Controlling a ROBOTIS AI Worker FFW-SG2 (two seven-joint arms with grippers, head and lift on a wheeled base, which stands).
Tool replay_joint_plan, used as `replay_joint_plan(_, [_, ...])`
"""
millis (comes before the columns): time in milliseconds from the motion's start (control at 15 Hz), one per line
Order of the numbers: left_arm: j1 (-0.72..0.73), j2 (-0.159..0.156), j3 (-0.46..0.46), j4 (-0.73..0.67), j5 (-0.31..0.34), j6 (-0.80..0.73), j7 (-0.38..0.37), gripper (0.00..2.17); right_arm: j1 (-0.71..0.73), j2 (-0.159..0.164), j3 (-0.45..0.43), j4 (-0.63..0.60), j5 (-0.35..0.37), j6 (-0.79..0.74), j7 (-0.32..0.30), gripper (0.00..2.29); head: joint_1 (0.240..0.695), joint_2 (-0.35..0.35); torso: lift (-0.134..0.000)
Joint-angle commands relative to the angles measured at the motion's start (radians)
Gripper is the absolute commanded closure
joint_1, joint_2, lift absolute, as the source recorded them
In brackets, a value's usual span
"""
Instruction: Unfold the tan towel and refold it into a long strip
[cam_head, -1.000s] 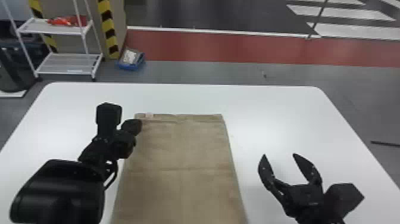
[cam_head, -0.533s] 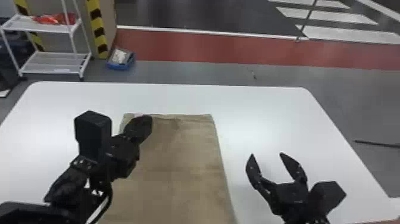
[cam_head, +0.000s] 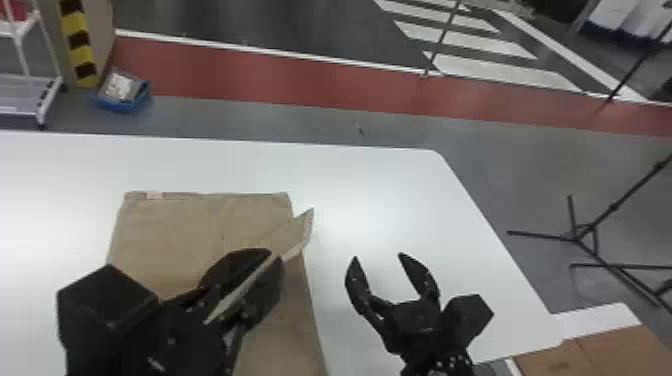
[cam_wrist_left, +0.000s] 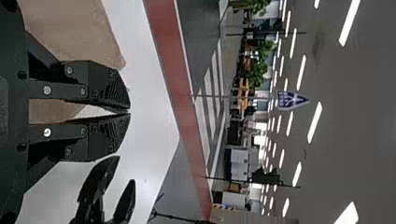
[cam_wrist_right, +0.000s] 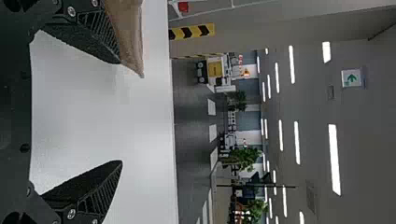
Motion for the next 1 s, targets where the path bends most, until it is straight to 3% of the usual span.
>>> replay_joint_plan(0, [0.01,0.009,-0.023,0.008,0.0,-0.001,-0.005,0.27,0.001,-0.004,-0.007,0.0,-0.003,-0.001,-0.003,0.12,0.695,-0.35,-0.123])
replay_joint_plan(133, [0.007,0.006,-0.021,0.02,0.0,-0.001,0.018,0.12,0.002,-0.004,-0.01,0.0,-0.003,-0.001,-0.006,0.12,0.695,-0.35,-0.123])
replay_joint_plan(267, [0.01,0.007,-0.01,0.017,0.006,-0.001,0.038,0.12,0.002,-0.004,-0.012,-0.003,0.002,0.002,-0.005,0.12,0.695,-0.35,-0.123])
replay_joint_plan(333, [0.015,0.007,-0.004,0.016,0.01,-0.011,0.042,0.12,0.002,-0.004,-0.012,-0.009,0.017,-0.001,0.009,0.12,0.695,-0.35,-0.123])
replay_joint_plan(400, [0.022,0.007,0.01,0.016,0.018,-0.029,0.053,0.12,0.002,-0.004,-0.013,-0.025,0.082,-0.001,0.047,0.12,0.695,-0.35,-0.123])
replay_joint_plan(533, [0.022,0.006,0.037,0.019,0.026,-0.032,0.064,0.12,0.002,-0.002,-0.012,-0.064,0.206,0.005,0.15,0.12,0.695,-0.35,-0.123])
replay_joint_plan(667, [0.016,-0.008,0.109,0.017,0.053,-0.032,0.064,0.12,-0.006,-0.002,-0.022,-0.103,0.27,0.005,0.301,0.12,0.695,-0.34,-0.123])
replay_joint_plan(933, [-0.018,-0.05,0.309,0.014,0.173,-0.001,0.076,0.12,-0.009,-0.03,-0.067,-0.204,0.421,0.072,0.626,0.12,0.695,-0.169,-0.123])
